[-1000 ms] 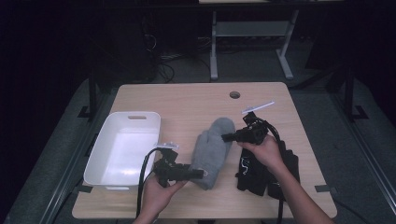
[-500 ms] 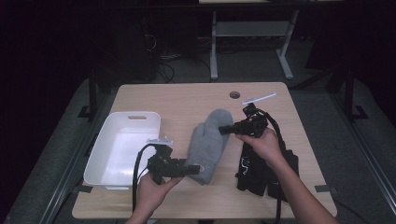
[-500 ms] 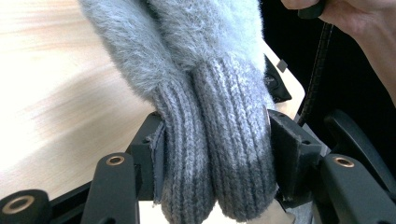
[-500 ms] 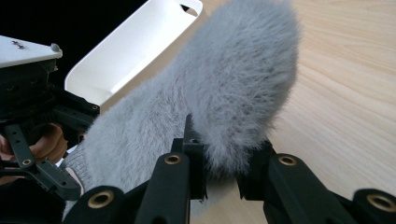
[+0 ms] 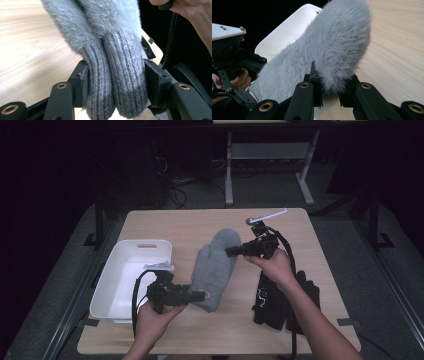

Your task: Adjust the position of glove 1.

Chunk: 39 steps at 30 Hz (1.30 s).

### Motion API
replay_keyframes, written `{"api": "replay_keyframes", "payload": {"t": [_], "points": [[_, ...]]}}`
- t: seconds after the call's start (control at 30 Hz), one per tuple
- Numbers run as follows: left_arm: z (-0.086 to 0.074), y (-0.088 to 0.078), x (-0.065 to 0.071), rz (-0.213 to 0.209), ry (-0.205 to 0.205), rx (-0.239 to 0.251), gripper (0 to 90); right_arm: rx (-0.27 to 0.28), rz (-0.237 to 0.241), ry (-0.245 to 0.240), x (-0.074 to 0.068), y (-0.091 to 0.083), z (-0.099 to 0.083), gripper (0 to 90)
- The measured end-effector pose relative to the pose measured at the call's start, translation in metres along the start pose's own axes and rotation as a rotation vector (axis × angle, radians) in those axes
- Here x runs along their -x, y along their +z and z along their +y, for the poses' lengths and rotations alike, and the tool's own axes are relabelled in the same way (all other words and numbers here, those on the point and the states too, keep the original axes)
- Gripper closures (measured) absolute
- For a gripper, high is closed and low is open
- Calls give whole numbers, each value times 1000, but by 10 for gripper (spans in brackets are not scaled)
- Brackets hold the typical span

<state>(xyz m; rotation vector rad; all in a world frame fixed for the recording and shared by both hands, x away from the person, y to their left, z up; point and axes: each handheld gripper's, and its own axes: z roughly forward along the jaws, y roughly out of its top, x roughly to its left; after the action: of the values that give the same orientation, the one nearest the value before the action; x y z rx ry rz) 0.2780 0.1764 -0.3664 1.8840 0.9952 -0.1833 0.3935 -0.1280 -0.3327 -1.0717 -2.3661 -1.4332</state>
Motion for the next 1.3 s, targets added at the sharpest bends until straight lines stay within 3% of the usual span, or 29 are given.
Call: {"api": "replay_keyframes", "payload": {"t": [0.4,1.3], "points": [[4,-20,0,16,16,31,440,-14,1,-30,-16,5,22,761],[5,-64,-12,57,-13,94,440,-30,55,-48,-41,36,64,757]]}}
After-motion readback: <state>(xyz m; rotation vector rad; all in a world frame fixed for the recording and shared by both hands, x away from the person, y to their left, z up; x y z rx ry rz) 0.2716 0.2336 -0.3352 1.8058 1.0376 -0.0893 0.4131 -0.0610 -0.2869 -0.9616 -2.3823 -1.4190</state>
